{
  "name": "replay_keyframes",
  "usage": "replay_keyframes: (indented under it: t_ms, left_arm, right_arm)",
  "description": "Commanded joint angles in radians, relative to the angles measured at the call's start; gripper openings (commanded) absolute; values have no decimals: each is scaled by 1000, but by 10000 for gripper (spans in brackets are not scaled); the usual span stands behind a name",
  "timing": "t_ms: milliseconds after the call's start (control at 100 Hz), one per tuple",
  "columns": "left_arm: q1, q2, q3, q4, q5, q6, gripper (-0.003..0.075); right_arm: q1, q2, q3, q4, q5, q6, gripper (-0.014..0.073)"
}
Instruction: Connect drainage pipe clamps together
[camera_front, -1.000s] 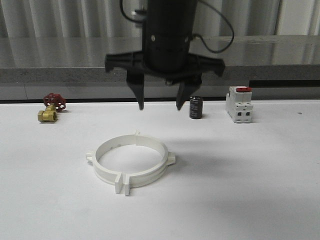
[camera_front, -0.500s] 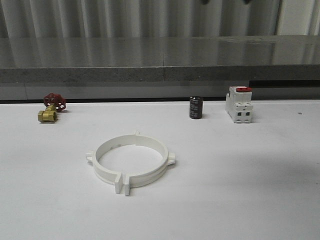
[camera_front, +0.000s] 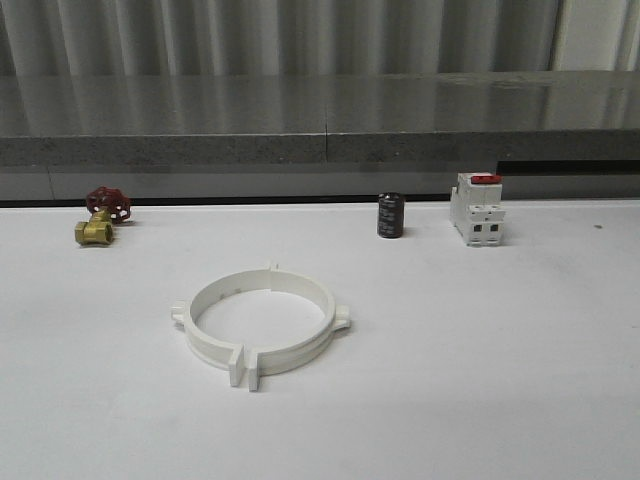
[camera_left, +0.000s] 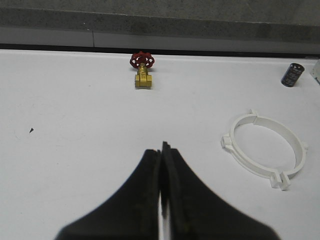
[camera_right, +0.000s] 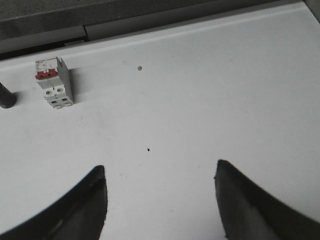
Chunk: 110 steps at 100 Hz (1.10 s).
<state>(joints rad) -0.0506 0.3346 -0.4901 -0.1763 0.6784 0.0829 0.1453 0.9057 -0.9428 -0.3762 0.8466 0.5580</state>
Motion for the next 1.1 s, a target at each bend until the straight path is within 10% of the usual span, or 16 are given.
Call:
replay_keyframes:
  t_ms: [0, 260, 610, 1090]
  left_arm:
    - [6, 8, -27, -16, -69, 1, -21]
    - [6, 8, -27, -16, -69, 1, -21]
    - [6, 8, -27, -16, -69, 1, -21]
    - [6, 8, -27, -16, -69, 1, -21]
  right_arm:
    - [-11, -100, 53, -10, -41, -14, 477]
    - [-11, -354, 225, 63, 20, -31, 423]
    - [-11, -452, 257, 58, 31, -69, -75]
    - [-11, -452, 257, 58, 31, -69, -67]
